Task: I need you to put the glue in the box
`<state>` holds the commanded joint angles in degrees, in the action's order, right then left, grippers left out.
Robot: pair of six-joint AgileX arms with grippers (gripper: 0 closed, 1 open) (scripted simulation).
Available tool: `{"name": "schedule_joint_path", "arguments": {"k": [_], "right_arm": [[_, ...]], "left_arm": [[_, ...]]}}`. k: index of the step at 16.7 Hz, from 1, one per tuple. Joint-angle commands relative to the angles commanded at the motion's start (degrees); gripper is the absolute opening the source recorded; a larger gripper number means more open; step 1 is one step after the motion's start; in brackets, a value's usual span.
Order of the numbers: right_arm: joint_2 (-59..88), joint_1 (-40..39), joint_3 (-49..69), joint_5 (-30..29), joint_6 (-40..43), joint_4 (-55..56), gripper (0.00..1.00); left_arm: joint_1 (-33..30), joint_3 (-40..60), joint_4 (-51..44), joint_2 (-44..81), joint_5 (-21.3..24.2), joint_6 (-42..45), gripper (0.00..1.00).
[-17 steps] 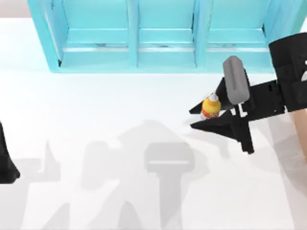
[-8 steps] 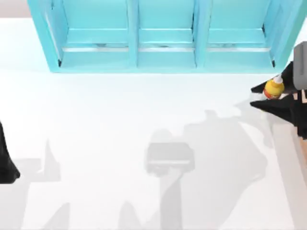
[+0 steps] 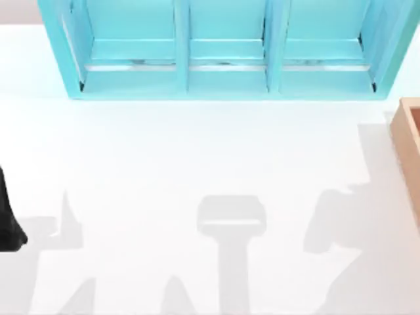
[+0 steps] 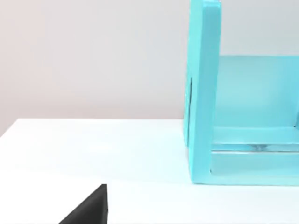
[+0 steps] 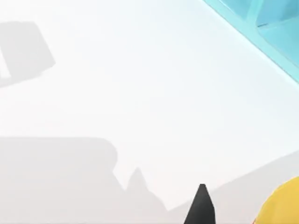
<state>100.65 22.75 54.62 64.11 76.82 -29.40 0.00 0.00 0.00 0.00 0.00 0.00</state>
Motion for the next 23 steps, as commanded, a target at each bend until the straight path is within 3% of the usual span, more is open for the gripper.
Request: {"name": "schedule_joint_path", "arguments": {"k": [11,23], "right_arm": [[-0.9,21.2,2.0,1.2,16.6,-16.5,0.00],[1.4,29.8,5.5,0.9,27.5,-30.7,0.00]], "left_arm": [[0.0,0.0,0.0,0.0,0.0,0.0,1.00],[0.0,0.0,0.0,0.0,0.0,0.0,1.00]]}}
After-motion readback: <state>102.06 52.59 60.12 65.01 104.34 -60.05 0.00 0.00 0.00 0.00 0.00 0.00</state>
